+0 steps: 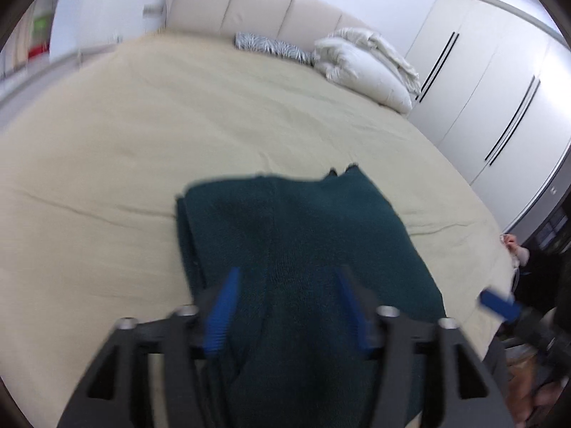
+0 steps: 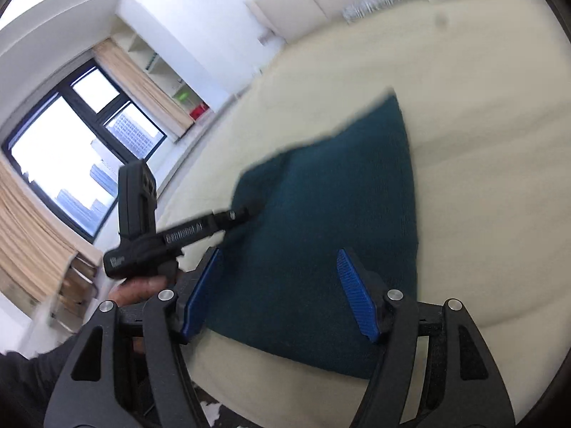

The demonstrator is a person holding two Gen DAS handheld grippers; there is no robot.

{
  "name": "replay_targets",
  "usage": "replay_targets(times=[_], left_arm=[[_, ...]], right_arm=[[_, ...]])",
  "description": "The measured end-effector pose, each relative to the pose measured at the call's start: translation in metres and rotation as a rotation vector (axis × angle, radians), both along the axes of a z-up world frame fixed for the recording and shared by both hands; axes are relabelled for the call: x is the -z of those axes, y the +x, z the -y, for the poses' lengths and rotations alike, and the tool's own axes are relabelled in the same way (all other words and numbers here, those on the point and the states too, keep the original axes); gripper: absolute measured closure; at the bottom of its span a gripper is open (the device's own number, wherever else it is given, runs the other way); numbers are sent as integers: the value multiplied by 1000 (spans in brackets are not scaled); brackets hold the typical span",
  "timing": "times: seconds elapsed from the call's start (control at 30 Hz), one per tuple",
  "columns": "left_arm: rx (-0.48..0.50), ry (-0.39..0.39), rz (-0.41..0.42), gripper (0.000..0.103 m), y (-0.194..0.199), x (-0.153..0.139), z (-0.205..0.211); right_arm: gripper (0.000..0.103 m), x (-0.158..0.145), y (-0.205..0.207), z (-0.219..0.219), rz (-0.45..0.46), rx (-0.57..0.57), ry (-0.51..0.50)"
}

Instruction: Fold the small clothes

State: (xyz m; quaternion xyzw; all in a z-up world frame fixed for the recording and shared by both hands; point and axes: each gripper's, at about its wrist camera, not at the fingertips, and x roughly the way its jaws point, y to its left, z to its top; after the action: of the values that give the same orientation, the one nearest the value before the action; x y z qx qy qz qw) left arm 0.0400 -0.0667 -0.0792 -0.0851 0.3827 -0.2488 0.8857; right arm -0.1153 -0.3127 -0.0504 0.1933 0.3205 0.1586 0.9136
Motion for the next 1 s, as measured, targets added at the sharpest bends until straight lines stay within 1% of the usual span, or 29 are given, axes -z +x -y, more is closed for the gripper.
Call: replay_targets(times=[0.03, 0.07, 0.1, 0.13, 0.17, 0.2, 0.23, 0.27, 0.33, 0.37, 0.4, 0.43, 0.5, 0.53, 0.6, 0.63, 0.67, 0.7, 0.73, 0.77, 0.8, 0.87, 0.93, 1.0], left_arm=[[-24, 12, 47, 18, -10, -11, -4], [-59, 25, 101, 6, -22, -23, -10], [-100, 33, 162, 0, -35, -37, -16], [-132, 39, 212, 0, -45, -49, -21], [-171, 58, 272, 0, -57, -65, -27], [-196, 77, 306, 0, -63, -75, -30], [-239, 110, 348, 0, -72, -90, -33], [-289, 140, 385, 0, -79, -103, -36], [-376, 163, 458, 0, -92, -126, -42], [-441, 158, 516, 0, -102, -141, -47], [-479, 147, 556, 0, -109, -153, -52], [-495, 130, 598, 0, -117, -164, -56], [-493, 110, 702, 0, -134, -187, -63], [-485, 122, 733, 0, -138, -197, -65], [-443, 191, 803, 0, -150, -216, -63], [-444, 224, 838, 0, -154, -224, -62], [-476, 253, 865, 0, -160, -231, -61], [-519, 270, 872, 0, -163, -238, -62], [-543, 281, 863, 0, -165, -243, -64], [-543, 276, 851, 0, -168, -248, -66], [-530, 254, 840, 0, -168, -251, -68], [-521, 223, 804, 0, -168, -253, -71], [-511, 225, 750, 0, -163, -247, -70], [-479, 235, 656, 0, -148, -233, -68]], right_arm=[[37, -13, -5, -4, 40, 13, -46], [37, -28, -12, -10, 92, 31, -104], [34, -44, -20, -16, 154, 50, -160], [27, -59, -28, -22, 219, 70, -208], [22, -74, -36, -27, 282, 98, -250], [10, -90, -46, -32, 354, 137, -294], [2, -102, -55, -36, 415, 170, -328], [1, -115, -66, -40, 496, 213, -366], [0, -137, -79, -45, 597, 259, -399], [0, -148, -84, -44, 617, 262, -398], [0, -158, -87, -43, 631, 257, -381], [0, -167, -92, -42, 639, 253, -358], [0, -183, -103, -40, 670, 254, -310], [0, -191, -106, -35, 680, 259, -285], [0, -205, -113, -24, 650, 284, -254], [0, -211, -116, -19, 625, 302, -249], [0, -215, -116, -16, 612, 322, -252], [0, -221, -119, -11, 614, 337, -251], [0, -226, -134, 0, 629, 345, -246], [0, -232, -141, 4, 648, 353, -242], [0, -236, -147, 6, 669, 359, -242], [0, -247, -157, 5, 697, 362, -265], [0, -251, -163, 3, 700, 362, -293], [0, -250, -160, 1, 668, 340, -289]])
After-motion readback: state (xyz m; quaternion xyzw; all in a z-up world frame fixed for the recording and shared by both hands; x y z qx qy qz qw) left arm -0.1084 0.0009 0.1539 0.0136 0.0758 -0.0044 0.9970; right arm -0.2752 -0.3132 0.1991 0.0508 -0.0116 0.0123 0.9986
